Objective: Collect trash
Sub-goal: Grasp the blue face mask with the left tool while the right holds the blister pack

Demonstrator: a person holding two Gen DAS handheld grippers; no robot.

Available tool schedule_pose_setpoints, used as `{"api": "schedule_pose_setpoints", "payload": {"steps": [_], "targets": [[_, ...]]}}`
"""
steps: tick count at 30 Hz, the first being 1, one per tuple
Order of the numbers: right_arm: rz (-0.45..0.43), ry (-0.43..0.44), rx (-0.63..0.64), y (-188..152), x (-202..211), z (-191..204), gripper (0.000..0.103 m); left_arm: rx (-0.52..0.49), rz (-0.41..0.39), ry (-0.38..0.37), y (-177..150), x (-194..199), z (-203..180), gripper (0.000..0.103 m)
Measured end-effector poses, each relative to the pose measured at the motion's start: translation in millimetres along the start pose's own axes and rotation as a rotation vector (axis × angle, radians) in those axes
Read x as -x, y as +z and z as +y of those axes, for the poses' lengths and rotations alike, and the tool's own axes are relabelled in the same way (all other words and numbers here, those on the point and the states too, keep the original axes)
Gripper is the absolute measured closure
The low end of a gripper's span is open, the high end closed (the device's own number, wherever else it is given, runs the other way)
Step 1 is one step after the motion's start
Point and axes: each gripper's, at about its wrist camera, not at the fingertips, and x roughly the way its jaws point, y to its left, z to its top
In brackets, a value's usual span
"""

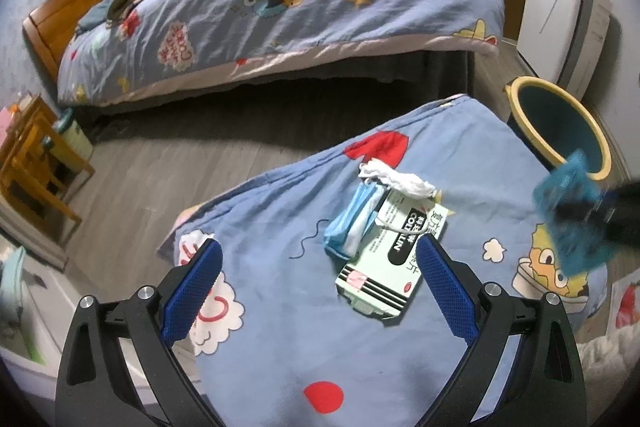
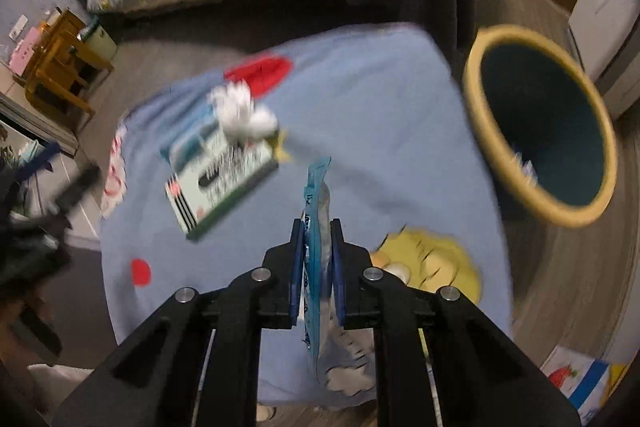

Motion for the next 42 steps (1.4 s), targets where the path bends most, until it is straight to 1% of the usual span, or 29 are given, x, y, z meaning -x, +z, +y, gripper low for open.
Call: {"api": "schedule_pose_setpoints", "payload": {"steps": [3, 5, 8, 10, 12, 14, 18, 21, 22, 25, 27, 29, 30, 32, 33, 38, 41, 42], "targets": [[-0.027, -0.002, -0.007, 13, 6, -13, 0.091, 0.008, 0.037, -0.005, -1, -13, 0, 0.007], [-0.037, 0.013, -0.028, 17, 0, -22, 0.091, 0.027, 0.061, -0.008, 1, -23, 0, 0.007], [-0.002, 0.055, -0.070, 24, -23, -28, 0.091, 0.063, 0.083, -0.017, 6, -36, 2, 0.007], [0.007, 0.049, -0.047, 28, -31, -28, 0.091, 0.093, 0.100, -0.026, 11, -48, 2, 0.007], [0.012, 0.046, -0.026, 33, -38, -27, 0.091, 0.101, 0.118, -0.034, 15, -60, 0, 0.007], [0.014, 0.056, -0.025, 39, -41, -29, 0.091, 0.089, 0.129, -0.031, 17, -70, -3, 0.007], [0.009, 0.063, -0.004, 50, -46, -33, 0.091, 0.033, 0.169, -0.018, 19, -93, -10, 0.008], [0.013, 0.066, -0.011, 56, -52, -39, 0.091, 0.025, 0.190, -0.022, 22, -105, -12, 0.010], [0.017, 0.072, -0.019, 58, -54, -41, 0.091, 0.025, 0.196, -0.028, 23, -108, -13, 0.011], [0.020, 0.081, -0.017, 63, -58, -42, 0.091, 0.016, 0.215, -0.050, 26, -119, -16, 0.022], [0.022, 0.086, -0.013, 65, -60, -41, 0.091, 0.006, 0.234, -0.052, 26, -125, -18, 0.027], [0.025, 0.089, -0.013, 68, -62, -41, 0.091, -0.002, 0.252, -0.052, 26, -130, -20, 0.038], [0.027, 0.090, -0.013, 68, -63, -41, 0.091, -0.002, 0.265, -0.054, 26, -133, -20, 0.040], [0.030, 0.095, -0.014, 70, -64, -41, 0.091, 0.000, 0.278, -0.063, 25, -136, -20, 0.049], [0.030, 0.096, -0.013, 70, -64, -41, 0.091, -0.001, 0.280, -0.064, 26, -136, -21, 0.052], [0.027, 0.096, -0.013, 68, -62, -40, 0.091, -0.012, 0.286, -0.079, 28, -137, -24, 0.075], [0.024, 0.095, -0.014, 65, -60, -40, 0.091, -0.029, 0.275, -0.070, 28, -132, -27, 0.084], [0.023, 0.094, -0.014, 64, -59, -40, 0.091, -0.027, 0.269, -0.073, 28, -129, -27, 0.085]]}}
